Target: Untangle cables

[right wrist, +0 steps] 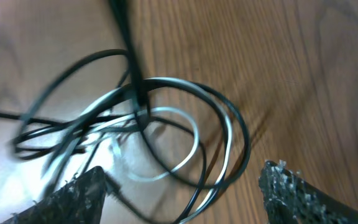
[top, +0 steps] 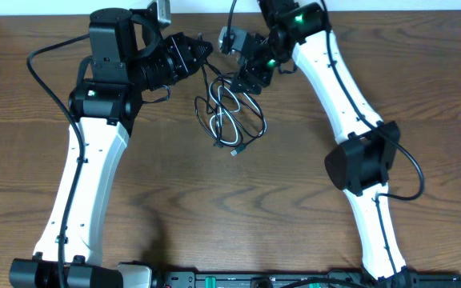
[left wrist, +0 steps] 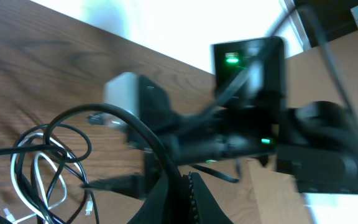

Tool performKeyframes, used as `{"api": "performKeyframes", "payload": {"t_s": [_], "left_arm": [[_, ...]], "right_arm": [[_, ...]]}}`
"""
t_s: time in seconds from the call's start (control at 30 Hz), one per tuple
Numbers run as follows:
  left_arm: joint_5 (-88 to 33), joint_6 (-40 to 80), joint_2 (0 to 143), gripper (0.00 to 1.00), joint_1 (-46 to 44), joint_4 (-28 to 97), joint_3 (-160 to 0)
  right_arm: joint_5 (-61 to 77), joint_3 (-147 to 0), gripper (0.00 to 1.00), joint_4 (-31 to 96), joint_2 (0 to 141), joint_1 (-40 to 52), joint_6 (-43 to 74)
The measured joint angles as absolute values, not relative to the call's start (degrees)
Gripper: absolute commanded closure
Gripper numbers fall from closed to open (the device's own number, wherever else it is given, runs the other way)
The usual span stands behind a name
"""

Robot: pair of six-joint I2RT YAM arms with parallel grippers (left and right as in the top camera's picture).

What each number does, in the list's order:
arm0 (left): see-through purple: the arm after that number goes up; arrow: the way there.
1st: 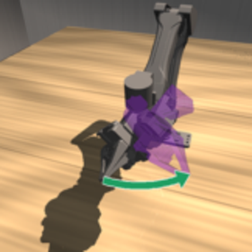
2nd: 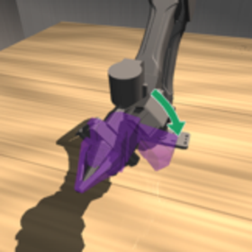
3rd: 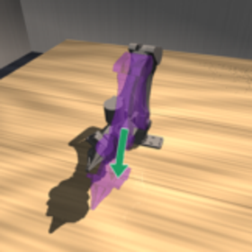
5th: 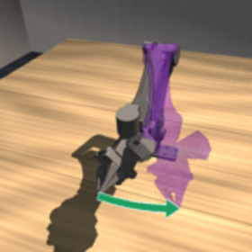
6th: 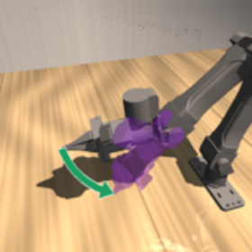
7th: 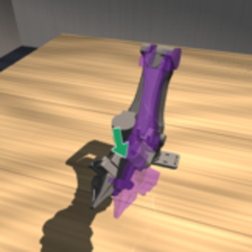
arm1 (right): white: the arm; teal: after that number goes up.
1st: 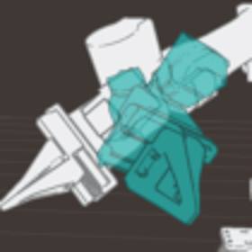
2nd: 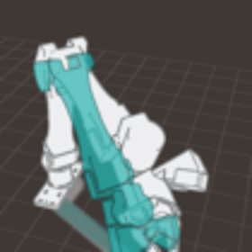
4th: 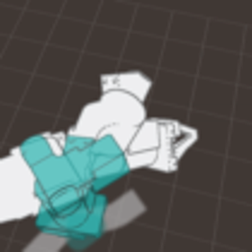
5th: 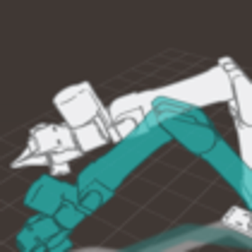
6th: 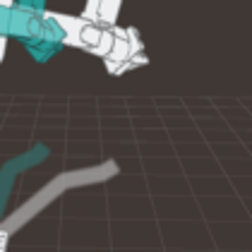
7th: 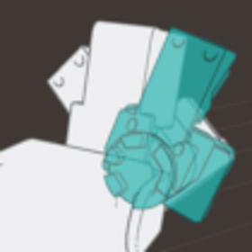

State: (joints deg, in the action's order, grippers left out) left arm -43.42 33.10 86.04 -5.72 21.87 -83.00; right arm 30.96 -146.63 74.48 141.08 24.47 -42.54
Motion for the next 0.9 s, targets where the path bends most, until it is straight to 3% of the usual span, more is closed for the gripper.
{"api": "performKeyframes", "payload": {"t_s": [0.23, 0.3, 0.37, 0.47, 0.67, 0.9], "left_arm": [[-43.4, 33.2, 86.0, 0.93, -5.7, 22.0, -83.0], [-43.4, 33.2, 86.0, 0.93, -5.7, 22.0, -83.0], [-43.4, 33.2, 86.0, 0.93, -5.7, 22.0, -83.0], [-43.6, 33.2, 86.0, 0.93, -5.7, 22.0, -83.0], [-43.6, 33.2, 86.0, 0.93, -5.7, 22.0, -83.0], [-43.4, 32.6, 86.1, 0.92, -5.5, 22.5, -83.0]], "right_arm": [[30.9, -146.6, 0.30, 66.1, 145.3, 24.6, -43.0], [31.4, -146.6, 0.46, 62.8, 145.7, 24.6, -43.5], [31.8, -146.6, 0.84, 60.6, 145.9, 24.8, -43.5], [32.3, -146.6, 0.99, 56.9, 146.5, 25.1, -42.5], [30.3, -146.6, 0.99, 48.6, 147.2, 24.8, -25.0], [25.7, -146.8, 0.99, 53.3, 147.2, 19.5, -4.7]]}}
